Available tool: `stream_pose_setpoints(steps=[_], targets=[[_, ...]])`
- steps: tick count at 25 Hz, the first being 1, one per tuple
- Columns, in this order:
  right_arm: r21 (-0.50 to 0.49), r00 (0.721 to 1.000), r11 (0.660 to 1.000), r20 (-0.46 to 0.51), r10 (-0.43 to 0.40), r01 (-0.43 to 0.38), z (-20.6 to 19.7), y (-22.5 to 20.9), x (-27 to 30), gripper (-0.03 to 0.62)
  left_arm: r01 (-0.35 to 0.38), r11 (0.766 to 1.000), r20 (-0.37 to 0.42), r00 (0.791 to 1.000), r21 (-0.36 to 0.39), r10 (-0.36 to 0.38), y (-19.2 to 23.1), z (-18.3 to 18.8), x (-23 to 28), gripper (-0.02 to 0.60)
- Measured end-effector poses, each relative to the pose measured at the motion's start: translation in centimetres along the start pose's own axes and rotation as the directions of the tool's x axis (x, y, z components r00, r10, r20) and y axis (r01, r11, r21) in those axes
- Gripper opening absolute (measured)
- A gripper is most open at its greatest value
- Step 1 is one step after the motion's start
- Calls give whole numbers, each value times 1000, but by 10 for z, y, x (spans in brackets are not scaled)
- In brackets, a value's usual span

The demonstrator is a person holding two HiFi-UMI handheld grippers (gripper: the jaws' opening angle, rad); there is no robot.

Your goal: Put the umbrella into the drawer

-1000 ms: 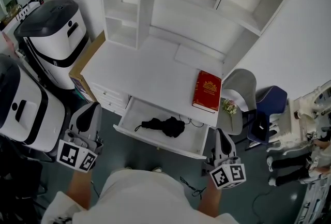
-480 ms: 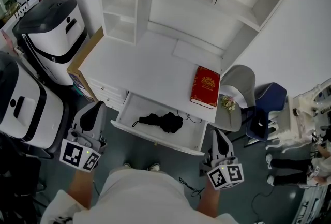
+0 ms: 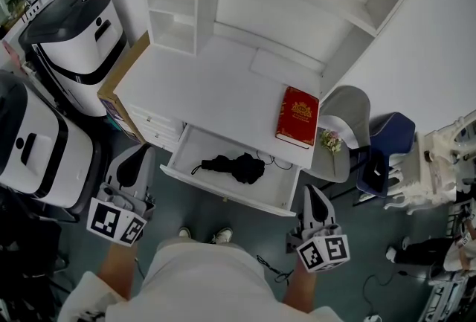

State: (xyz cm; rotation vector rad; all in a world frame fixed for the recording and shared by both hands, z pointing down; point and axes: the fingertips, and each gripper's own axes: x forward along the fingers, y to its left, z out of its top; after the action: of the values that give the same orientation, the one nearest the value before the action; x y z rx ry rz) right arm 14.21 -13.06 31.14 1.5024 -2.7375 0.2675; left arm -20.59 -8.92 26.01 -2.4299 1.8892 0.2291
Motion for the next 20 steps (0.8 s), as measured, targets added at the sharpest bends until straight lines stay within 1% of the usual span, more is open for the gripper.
stream_pose_setpoints(steps=[9, 20], targets=[[11, 1000, 1000, -4, 28, -28, -7, 8, 4, 0, -1, 1000, -11, 1000, 10, 1, -2, -2, -4, 15], [1, 998, 998, 0, 59, -59, -3, 9, 20, 0, -15, 1000, -7, 1000, 17, 15, 1, 2, -1, 15]])
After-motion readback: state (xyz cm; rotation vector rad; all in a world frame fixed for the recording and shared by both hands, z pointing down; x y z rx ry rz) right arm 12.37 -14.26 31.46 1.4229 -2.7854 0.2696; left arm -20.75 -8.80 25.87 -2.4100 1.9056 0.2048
